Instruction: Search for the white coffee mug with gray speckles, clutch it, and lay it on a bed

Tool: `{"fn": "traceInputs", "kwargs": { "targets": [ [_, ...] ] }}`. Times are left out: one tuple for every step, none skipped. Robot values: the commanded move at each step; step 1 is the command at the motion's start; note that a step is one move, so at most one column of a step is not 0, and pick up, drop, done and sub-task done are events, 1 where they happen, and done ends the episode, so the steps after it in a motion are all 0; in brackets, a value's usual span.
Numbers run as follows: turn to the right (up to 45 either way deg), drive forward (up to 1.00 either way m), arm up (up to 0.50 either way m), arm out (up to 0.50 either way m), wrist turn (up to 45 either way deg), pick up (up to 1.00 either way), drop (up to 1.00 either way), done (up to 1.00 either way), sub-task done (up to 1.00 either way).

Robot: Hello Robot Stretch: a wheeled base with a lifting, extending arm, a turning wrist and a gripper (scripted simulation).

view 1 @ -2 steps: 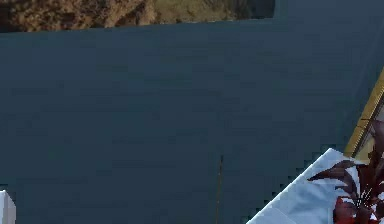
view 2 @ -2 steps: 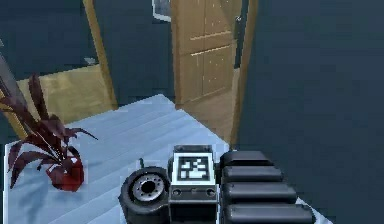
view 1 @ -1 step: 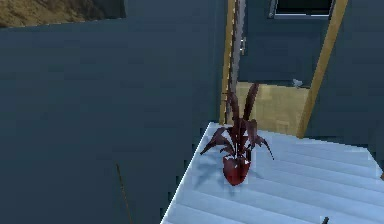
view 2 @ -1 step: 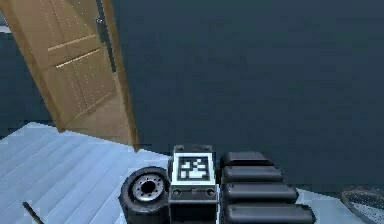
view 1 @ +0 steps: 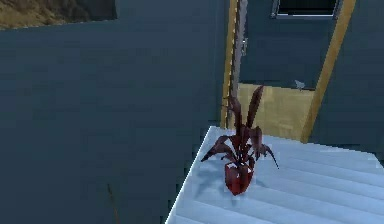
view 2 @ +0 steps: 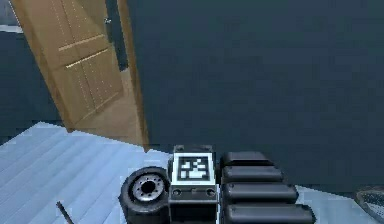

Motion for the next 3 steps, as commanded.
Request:
{"fn": "traceInputs", "kwargs": {
  "targets": [
    [-45.0, 0.00, 0.00, 0.00, 0.0, 0.00, 0.00, 0.00, 0.00],
    [-18.0, 0.00, 0.00, 0.00, 0.0, 0.00, 0.00, 0.00, 0.00],
    [0.0, 0.00, 0.00, 0.24, 0.0, 0.00, 0.00, 0.00, 0.00]
  ]
}}
